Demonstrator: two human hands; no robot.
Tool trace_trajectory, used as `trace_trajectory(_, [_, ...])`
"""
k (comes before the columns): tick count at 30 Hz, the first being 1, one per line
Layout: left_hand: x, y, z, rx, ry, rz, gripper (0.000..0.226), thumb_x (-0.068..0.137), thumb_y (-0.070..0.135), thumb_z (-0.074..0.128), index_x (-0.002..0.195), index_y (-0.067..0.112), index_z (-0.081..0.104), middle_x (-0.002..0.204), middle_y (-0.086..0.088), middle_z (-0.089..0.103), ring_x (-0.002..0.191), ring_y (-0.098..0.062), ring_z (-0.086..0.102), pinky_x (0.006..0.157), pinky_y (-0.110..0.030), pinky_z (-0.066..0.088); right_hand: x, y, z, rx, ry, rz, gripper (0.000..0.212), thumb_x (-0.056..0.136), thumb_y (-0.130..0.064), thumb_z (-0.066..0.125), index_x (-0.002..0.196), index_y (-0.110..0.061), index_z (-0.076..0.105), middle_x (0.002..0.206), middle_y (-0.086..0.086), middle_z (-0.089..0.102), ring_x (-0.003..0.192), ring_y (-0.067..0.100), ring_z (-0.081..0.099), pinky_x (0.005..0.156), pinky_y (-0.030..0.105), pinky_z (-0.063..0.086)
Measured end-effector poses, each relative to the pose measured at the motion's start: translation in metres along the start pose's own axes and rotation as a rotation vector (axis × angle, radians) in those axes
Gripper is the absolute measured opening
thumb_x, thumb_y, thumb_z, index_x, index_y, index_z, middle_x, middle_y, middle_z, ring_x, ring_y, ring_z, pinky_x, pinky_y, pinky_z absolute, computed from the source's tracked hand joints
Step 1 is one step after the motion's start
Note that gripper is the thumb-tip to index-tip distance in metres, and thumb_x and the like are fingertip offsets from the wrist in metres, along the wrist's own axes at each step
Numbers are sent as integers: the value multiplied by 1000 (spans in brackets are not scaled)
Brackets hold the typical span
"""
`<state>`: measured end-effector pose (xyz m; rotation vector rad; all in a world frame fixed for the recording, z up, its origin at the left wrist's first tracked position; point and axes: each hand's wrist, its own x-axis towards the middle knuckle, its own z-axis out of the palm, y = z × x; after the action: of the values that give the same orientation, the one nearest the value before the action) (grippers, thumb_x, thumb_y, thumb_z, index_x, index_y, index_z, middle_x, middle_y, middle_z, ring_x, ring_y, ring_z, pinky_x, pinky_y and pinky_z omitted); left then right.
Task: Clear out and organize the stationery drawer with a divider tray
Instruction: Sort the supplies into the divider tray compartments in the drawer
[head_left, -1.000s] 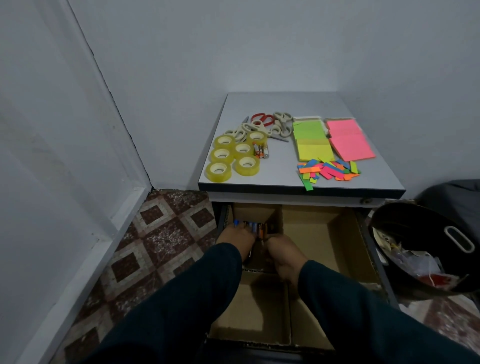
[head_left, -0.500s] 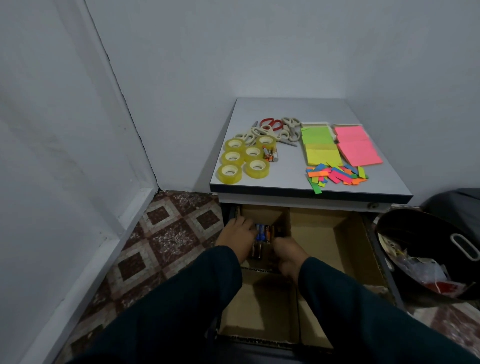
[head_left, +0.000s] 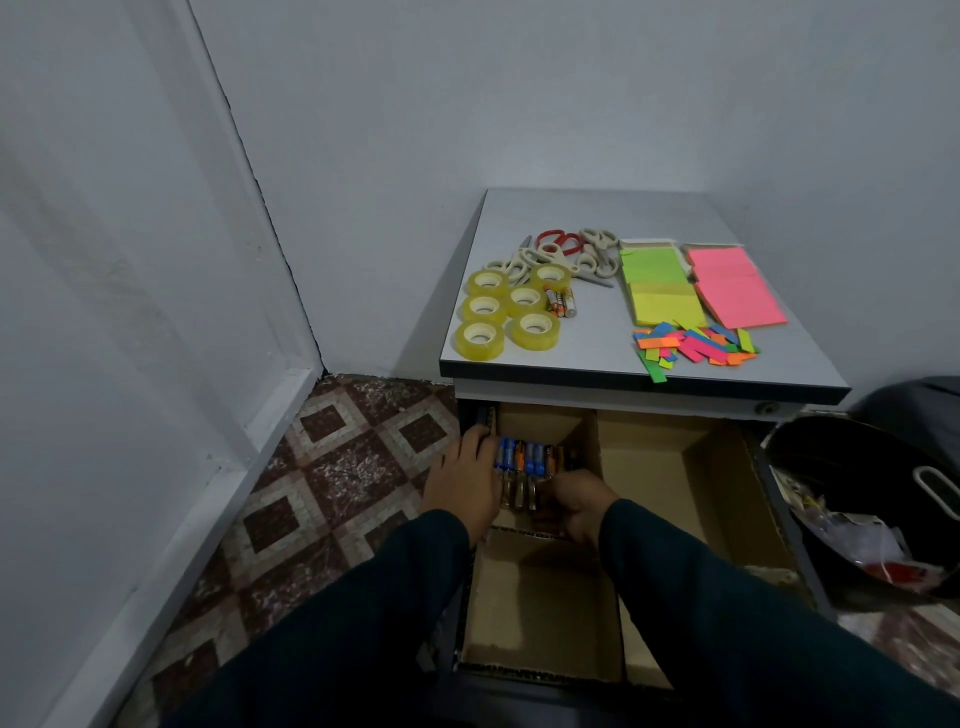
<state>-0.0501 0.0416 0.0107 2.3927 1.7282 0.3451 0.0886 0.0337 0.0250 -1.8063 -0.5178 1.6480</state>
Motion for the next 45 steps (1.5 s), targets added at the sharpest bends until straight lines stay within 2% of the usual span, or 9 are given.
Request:
trace_trajectory(10, [1,1,1,7,-2,-13,48,97,22,36,144,17,27,152,-2,19,132,-22,29,105,-32,33,1,0,3,17,0,1,24,98,-2,41,116,-3,55,82,10,58,70,20,55,86,40,48])
trace_trajectory(19, [-1,4,-5,-5,-22,-12,51,95,18,42,144,16,27,152,-3,20,133,-21,29,107,-33,33,-12,-9,-2,-160,66,-42,30,98,-7,42,127,-2,48,84,8,53,74,18,51,67,29,46])
trace_trajectory(24, [-8,11,-18,1,-7,40,50,94,18,44,142,16,31,149,-3,24,130,-19,30,103,-29,36,-27,-17,-8,-183,98,-134,32,97,-9,45,128,-3,48,88,6,51,82,17,51,85,33,45])
trace_trajectory(28, [-10,20,-33,14,54,94,45,94,23,46,137,15,38,141,-2,34,124,-17,34,96,-24,35,-41,-25,-14,-196,80,-166,25,96,-10,45,118,-1,53,95,10,54,78,17,51,76,31,51])
trace_trajectory(30, [-9,26,-42,7,87,116,40,94,24,47,132,14,43,136,-2,40,120,-18,39,95,-26,38,-51,-29,-17,-193,78,-194,22,98,-10,42,115,-1,52,90,9,54,77,16,52,83,32,52])
trace_trajectory(35, [-5,41,-65,-16,122,154,35,93,27,49,127,19,47,125,0,48,115,-17,43,94,-29,39,-74,-42,-24,-181,92,-277,21,97,-6,39,112,0,52,80,9,51,67,15,50,61,25,47])
trace_trajectory(40, [2,56,-84,-5,163,197,36,92,26,51,127,20,47,125,2,48,114,-16,43,93,-28,37,-95,-60,-34,-280,98,-348,21,95,-4,44,113,-3,54,94,8,51,97,23,54,91,36,51])
trace_trajectory(42, [7,61,-92,5,168,210,37,92,26,51,128,20,47,127,1,48,117,-17,42,95,-29,37,-98,-67,-37,-263,104,-380,17,96,-5,42,108,-6,55,101,12,52,97,24,53,79,32,53])
trace_trajectory(45, [21,67,-105,12,181,198,35,93,27,50,128,19,47,127,0,49,117,-19,42,94,-31,37,-100,-81,-43,-205,100,-415,14,96,-3,41,100,-8,54,90,10,52,80,18,51,62,25,47])
